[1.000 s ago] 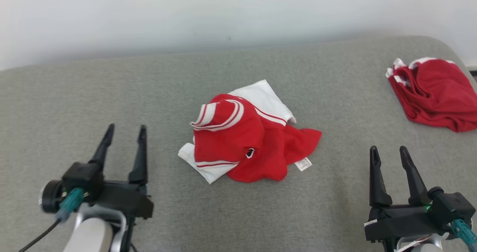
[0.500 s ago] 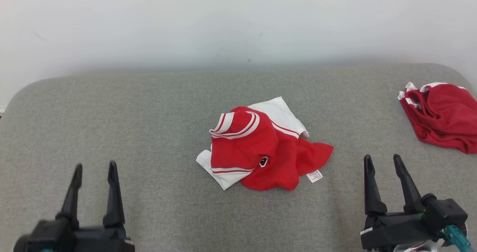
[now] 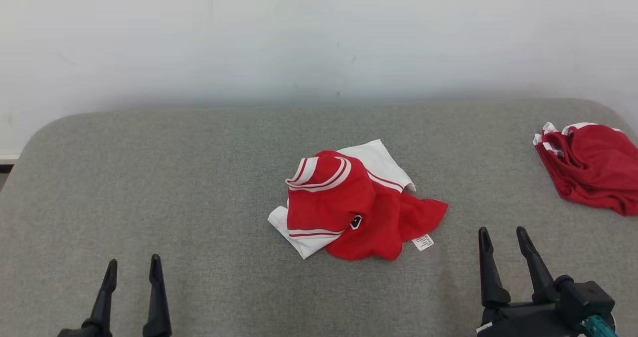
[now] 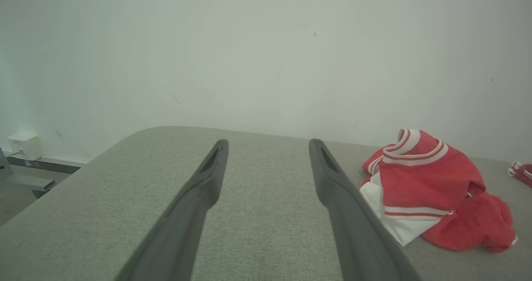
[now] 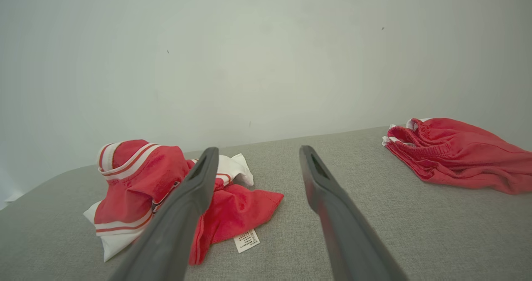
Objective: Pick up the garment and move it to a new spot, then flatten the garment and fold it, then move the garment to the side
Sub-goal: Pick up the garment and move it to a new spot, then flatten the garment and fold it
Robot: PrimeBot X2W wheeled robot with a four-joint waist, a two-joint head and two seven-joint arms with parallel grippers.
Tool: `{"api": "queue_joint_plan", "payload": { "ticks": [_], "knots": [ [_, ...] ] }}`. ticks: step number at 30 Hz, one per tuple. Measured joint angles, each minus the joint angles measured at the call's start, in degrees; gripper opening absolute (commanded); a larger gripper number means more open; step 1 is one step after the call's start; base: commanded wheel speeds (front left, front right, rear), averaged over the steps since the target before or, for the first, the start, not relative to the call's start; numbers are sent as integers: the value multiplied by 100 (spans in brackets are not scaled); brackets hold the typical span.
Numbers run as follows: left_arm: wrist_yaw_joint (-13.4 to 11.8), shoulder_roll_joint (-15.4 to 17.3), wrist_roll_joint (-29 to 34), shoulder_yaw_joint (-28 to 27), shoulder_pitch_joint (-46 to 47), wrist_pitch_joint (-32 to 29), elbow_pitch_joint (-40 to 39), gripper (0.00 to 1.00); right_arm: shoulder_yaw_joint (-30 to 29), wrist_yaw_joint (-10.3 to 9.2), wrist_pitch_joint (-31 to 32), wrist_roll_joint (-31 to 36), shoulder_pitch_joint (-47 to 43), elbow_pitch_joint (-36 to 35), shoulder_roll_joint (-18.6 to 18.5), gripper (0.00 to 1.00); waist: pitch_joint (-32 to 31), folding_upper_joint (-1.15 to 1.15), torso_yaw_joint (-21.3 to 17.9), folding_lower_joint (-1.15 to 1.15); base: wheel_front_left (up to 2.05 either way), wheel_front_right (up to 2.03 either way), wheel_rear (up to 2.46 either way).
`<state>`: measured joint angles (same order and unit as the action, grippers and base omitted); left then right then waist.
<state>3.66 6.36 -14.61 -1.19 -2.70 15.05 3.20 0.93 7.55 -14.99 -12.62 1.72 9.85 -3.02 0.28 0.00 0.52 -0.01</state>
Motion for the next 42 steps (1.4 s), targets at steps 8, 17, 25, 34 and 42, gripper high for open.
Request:
{"api": "queue_joint_plan", "payload": {
  "ticks": [8,17,25,34,42],
  "knots": [
    [174,-157,144,-132,1,0,124,100,73,0,0,-25,-34,42,1,100,-37,0,-13,0,0,0,0],
    [277,-237,240,-241,1,0,190,100,82,0,0,-34,-34,64,0,100,-54,0,-44,1,0,0,0],
    [299,-269,274,-281,2,0,234,100,92,0,0,-34,-36,60,0,100,-45,0,-43,1,0,0,0],
    [348,-225,358,55,538,0,636,100,140,0,0,-40,3,60,-4,100,80,0,-87,1,0,0,0],
    [383,69,204,820,1666,0,1399,100,202,0,0,-68,227,52,-14,100,348,0,-278,1,0,0,0]
  ]
}}
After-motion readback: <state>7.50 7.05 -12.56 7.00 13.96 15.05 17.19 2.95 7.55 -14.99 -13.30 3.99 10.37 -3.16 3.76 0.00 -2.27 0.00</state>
